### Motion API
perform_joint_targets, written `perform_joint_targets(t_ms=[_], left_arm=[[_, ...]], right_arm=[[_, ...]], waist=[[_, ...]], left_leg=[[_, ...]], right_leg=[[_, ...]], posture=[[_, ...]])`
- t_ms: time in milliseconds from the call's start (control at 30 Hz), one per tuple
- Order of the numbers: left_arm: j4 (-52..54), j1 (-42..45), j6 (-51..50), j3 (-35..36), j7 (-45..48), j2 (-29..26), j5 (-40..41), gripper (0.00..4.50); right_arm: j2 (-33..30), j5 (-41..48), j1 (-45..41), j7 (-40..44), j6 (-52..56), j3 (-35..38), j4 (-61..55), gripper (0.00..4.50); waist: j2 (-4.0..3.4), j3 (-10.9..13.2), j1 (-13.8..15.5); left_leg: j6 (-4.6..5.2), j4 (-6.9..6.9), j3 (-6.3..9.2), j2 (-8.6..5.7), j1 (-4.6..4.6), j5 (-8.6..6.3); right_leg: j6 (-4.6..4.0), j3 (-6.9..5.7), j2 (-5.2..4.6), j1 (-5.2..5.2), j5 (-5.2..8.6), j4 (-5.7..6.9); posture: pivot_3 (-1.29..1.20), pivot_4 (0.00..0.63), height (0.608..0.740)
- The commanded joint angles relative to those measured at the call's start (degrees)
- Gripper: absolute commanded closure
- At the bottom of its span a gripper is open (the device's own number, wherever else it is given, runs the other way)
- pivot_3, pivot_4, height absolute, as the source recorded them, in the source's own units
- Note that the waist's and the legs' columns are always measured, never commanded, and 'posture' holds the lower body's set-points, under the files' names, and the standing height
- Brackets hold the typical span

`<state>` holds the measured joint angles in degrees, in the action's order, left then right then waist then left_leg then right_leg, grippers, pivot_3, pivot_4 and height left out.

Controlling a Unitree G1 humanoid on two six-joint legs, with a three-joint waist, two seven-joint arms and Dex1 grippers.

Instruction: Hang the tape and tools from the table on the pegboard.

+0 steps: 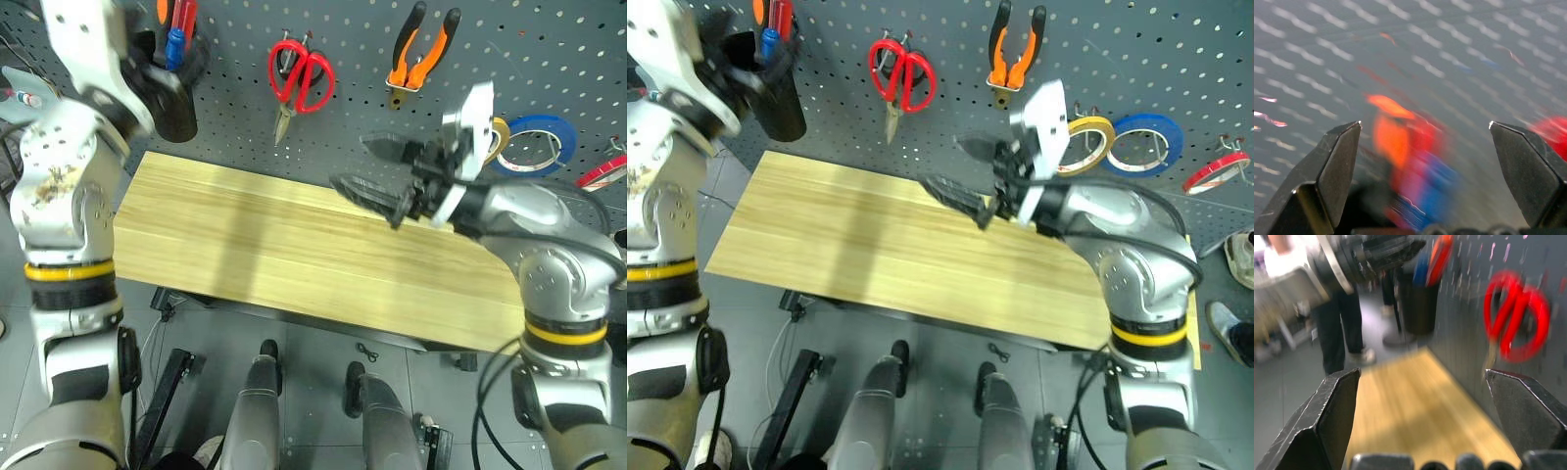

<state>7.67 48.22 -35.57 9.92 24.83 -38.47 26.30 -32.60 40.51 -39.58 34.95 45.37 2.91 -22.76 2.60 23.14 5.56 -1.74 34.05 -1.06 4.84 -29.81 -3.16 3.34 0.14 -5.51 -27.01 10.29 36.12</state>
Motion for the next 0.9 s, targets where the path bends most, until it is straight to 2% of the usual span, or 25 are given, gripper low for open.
perform_joint_targets(t_ms=[33,200,267,367,567,700,900], left_arm=[[11.06,-7.46,-9.17,-3.67,4.08,-0.71,5.66,0.04],[12.87,-19.34,-6.90,-13.24,7.45,1.60,1.94,0.04],[8.48,-22.74,-1.16,-18.36,9.93,2.46,-2.66,0.04],[-0.78,-24.74,5.98,-21.57,11.86,5.41,-6.84,0.04],[-19.71,-22.07,17.56,-23.26,15.97,9.72,-13.13,0.04],[-25.31,-21.45,21.41,-23.11,18.30,11.15,-15.20,0.04],[-30.39,-23.55,25.90,-21.85,19.28,12.95,-17.14,0.04]], right_arm=[[-1.89,-3.16,5.71,-2.62,0.57,-0.32,-4.16,0.00],[-0.17,-12.89,16.50,-10.16,-3.54,-1.52,-2.40,0.00],[1.06,-16.39,20.39,-12.97,-5.52,-1.47,-0.52,0.00],[3.54,-19.77,25.48,-16.11,-8.62,-0.02,2.20,0.00],[3.70,-26.63,34.47,-20.80,-13.72,3.76,8.19,0.00],[4.90,-27.73,37.29,-23.11,-13.81,6.80,8.09,0.00],[8.19,-28.62,42.11,-24.37,-17.01,9.19,8.60,0.00]], waist=[[-0.01,-0.01,0.01],[-0.04,-0.07,-0.02],[-0.08,-0.20,0.00],[-0.26,-0.81,0.01],[-0.54,-2.27,-0.12],[-0.58,-3.58,-0.79],[-0.78,-7.48,-3.23]], left_leg=[[0.00,0.05,0.00,0.01,0.04,0.00],[0.01,0.11,-0.01,0.02,0.31,0.01],[0.01,0.13,-0.05,0.02,0.31,0.01],[-0.02,0.14,-0.12,0.01,0.35,-0.01],[-0.37,0.14,-0.16,0.01,0.37,-0.24],[-0.37,0.15,-0.20,0.01,0.40,-0.25],[-0.27,0.09,-0.20,0.00,0.70,-0.35]], right_leg=[[-0.01,0.01,0.01,0.00,0.00,0.05],[-0.04,0.10,0.03,0.18,0.01,0.07],[-0.05,0.14,0.04,0.16,0.01,0.05],[-0.04,0.19,0.03,0.20,0.01,-0.04],[0.08,0.21,0.03,0.24,0.08,-0.13],[0.13,0.26,0.02,0.27,0.10,-0.17],[0.13,0.23,0.02,0.67,0.12,-0.38]], posture=[[0.17,0.357,0.740],[0.16,0.353,0.740],[0.14,0.348,0.740],[0.12,0.340,0.740],[0.06,0.317,0.740],[0.02,0.289,0.740],[-0.05,0.171,0.740]])
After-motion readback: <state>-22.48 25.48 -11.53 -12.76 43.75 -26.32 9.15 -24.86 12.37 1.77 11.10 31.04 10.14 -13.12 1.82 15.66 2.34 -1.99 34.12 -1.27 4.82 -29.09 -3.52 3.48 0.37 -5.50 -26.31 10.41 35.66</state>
